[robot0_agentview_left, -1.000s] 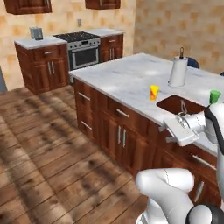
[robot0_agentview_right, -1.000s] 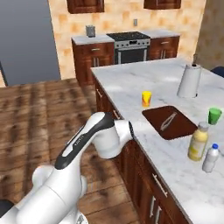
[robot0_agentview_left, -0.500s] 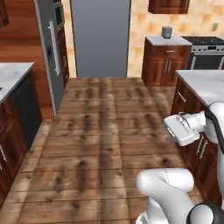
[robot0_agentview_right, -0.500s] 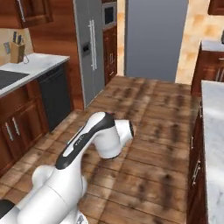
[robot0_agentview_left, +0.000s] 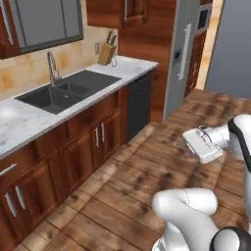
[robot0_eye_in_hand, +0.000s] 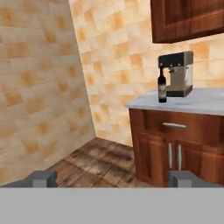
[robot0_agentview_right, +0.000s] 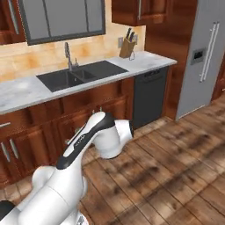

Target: Place the drinks on the dining counter in a tight cluster.

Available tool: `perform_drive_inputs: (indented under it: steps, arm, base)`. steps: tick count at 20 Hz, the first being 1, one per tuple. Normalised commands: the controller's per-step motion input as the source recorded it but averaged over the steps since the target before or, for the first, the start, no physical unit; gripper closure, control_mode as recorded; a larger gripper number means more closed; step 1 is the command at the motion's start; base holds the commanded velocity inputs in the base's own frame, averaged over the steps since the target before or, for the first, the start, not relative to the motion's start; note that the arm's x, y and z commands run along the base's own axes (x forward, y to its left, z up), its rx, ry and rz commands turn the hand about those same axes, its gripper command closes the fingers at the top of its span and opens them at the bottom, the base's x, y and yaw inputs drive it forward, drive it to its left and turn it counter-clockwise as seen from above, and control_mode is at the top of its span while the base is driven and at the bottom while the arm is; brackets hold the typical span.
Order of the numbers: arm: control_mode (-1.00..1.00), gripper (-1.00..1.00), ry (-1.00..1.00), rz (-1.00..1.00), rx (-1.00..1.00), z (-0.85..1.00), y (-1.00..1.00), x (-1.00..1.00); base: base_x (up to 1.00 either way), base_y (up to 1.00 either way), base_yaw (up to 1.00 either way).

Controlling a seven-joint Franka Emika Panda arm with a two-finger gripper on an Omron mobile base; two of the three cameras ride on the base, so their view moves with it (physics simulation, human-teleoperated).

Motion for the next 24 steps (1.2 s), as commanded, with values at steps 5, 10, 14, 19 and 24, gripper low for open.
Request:
perform_drive_inputs:
  steps: [5,10,14,19,24]
  arm:
    - [1.00,-1.00,0.00,0.00,0.00,0.00,0.00,0.00]
    - [1.00,-1.00,0.00,0.00,0.00,0.00,0.00,0.00]
    - [1.00,-1.00,0.00,0.00,0.00,0.00,0.00,0.00]
    - [1.00,-1.00,0.00,0.00,0.00,0.00,0.00,0.00]
    - [1.00,-1.00,0.00,0.00,0.00,0.00,0.00,0.00]
  base:
    - [0.34,-0.01,0.71]
    - [0.56,-0.01,0.57]
    - [0.56,0.00,0.60]
    - [0.60,0.05,0.46]
    - [0.68,0.27,0.10]
